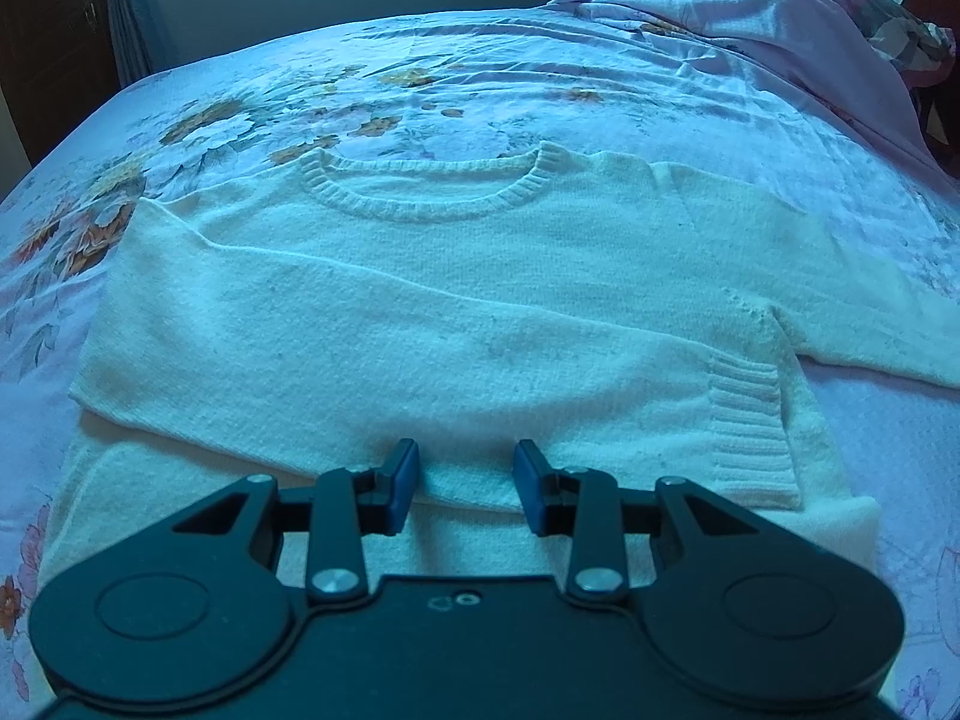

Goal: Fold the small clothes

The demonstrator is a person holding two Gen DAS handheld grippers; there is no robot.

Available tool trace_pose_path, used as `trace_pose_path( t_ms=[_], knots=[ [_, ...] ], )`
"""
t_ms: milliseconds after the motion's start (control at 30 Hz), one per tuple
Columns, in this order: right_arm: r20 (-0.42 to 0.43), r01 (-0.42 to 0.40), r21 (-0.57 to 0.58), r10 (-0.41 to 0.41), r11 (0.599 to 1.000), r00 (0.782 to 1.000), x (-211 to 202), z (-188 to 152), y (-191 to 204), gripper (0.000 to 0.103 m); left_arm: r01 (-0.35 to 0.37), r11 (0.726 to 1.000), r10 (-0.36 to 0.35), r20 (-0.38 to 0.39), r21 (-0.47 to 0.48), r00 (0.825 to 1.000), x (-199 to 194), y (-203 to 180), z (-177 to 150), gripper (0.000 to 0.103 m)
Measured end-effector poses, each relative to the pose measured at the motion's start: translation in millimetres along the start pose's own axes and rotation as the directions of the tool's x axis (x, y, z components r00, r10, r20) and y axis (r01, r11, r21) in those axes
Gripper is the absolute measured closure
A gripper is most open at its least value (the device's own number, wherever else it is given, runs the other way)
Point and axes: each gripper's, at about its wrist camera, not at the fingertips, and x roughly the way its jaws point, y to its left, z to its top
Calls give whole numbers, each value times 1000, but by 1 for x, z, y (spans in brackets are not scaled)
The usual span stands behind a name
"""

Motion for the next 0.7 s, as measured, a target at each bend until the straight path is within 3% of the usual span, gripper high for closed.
trace_pose_path(
  t_ms=[300, 467, 500, 533, 567, 700],
  knots=[
    [10, -37, 30, 36, 999, 999, -2, 9, 8, 95, 34, 999, -34, 10, -11, 999, -6, 10, 1, 70],
    [9, -82, 101, 81, 992, 997, -6, 7, -6, 94, 30, 1000, -30, 30, 11, 999, -10, 17, 1, 70],
    [4, -116, 166, 116, 979, 993, -5, 7, -15, 92, 29, 1000, -29, 31, 10, 999, -10, 19, 1, 70],
    [-20, -136, 232, 145, 963, 989, -2, 8, -25, 80, 29, 1000, -29, 33, 8, 999, -10, 21, 1, 70],
    [-20, -151, 273, 162, 950, 987, -1, 8, -32, 76, 28, 1000, -28, 37, 7, 999, -11, 23, 0, 70],
    [-24, -126, 328, 142, 936, 990, -3, 11, -51, 75, 27, 1000, -27, 48, 12, 998, -12, 28, 0, 70]
  ],
)
